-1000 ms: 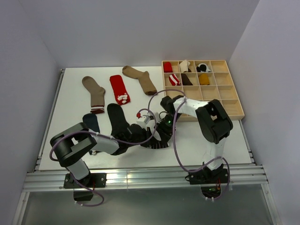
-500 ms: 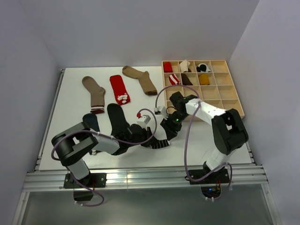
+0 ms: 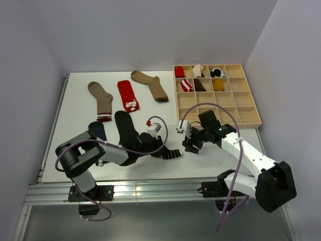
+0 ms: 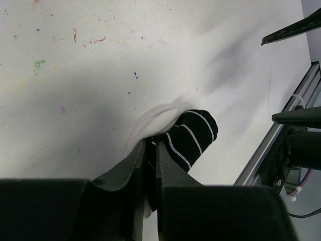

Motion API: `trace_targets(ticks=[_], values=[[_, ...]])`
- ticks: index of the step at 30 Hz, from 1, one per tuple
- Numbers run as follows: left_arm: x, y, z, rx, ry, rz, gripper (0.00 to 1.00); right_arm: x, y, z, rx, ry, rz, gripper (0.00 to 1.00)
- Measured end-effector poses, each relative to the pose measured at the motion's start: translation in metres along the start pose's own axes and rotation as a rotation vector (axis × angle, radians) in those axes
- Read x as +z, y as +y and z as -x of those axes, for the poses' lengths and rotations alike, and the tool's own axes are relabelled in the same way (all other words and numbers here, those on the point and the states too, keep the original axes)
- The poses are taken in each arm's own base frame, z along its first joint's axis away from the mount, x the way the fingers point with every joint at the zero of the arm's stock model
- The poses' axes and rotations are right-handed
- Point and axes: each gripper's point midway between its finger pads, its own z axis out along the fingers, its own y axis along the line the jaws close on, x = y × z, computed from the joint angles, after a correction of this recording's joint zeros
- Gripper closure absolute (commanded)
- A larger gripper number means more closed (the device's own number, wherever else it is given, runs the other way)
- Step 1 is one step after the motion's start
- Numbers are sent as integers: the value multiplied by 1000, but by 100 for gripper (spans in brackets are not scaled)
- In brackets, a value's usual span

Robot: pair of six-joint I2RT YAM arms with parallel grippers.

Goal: Roll the socks
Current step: Roll the sock at the center of the board.

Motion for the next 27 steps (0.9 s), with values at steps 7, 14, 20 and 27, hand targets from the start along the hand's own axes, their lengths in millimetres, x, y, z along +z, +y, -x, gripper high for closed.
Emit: trace_targets(ticks=[7, 14, 20, 27], values=[[3, -2, -1, -4, 7, -10, 100, 5, 3, -3, -110, -45, -59, 34], [5, -5, -1, -3, 20, -19, 100, 27, 31, -6, -297, -24, -60, 34], [9, -9, -2, -2, 45, -23, 100, 37, 43, -3, -410, -13, -81, 35], [11, -12, -3, -3, 67, -26, 100, 48, 48, -2, -509, 1, -118, 37]])
